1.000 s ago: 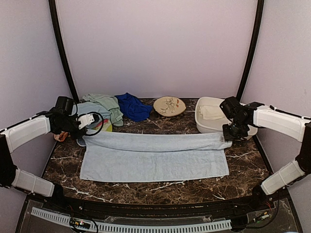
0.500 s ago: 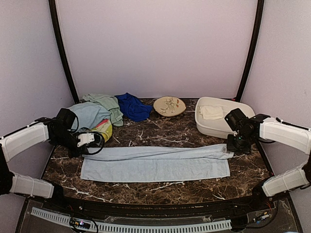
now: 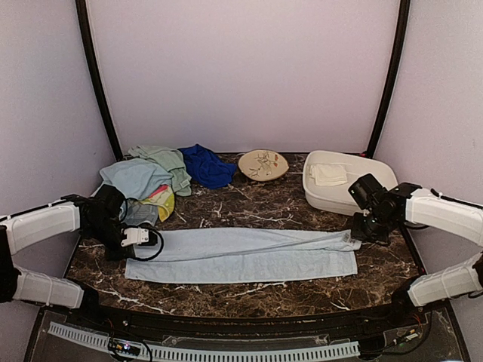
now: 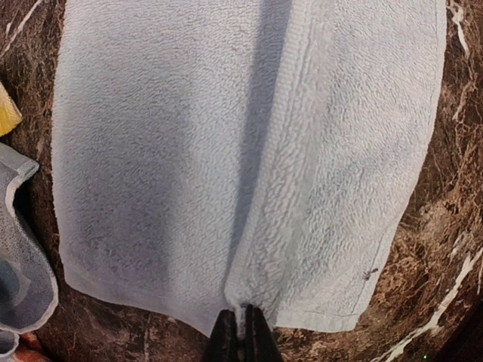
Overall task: Roll the towels
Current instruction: Fold the towel at the center of the board.
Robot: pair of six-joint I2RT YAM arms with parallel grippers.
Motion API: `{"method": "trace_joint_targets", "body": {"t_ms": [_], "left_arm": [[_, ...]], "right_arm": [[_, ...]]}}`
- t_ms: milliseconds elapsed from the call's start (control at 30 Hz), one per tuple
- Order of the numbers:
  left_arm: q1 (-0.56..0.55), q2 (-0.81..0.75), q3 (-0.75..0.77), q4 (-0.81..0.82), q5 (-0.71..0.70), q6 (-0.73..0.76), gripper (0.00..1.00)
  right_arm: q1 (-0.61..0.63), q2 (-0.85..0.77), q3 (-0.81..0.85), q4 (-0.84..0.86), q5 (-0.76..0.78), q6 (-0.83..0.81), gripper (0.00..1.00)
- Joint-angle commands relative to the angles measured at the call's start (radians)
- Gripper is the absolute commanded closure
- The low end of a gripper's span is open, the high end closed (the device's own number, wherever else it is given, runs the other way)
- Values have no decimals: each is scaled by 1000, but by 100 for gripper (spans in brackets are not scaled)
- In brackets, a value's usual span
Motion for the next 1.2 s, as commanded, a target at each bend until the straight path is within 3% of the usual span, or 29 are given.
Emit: {"method": "trace_joint_targets", "body": {"t_ms": [0,133,467,1167], "left_arm": [[-3,-48,24,26,-74,21,100],[-1,-85,92,61,-92,24,100],[-1,-103,214,-72,-22,-41,100],[-2,-151,-55,-83,-43,7,100]], "right_arm": [[8,-37,19,-39,42,28,100],[9,-52,67,-83,68,15,100],[8,-92,82,-101,65,-13,100],[106,-93,-40,-120,37,98,100]]}}
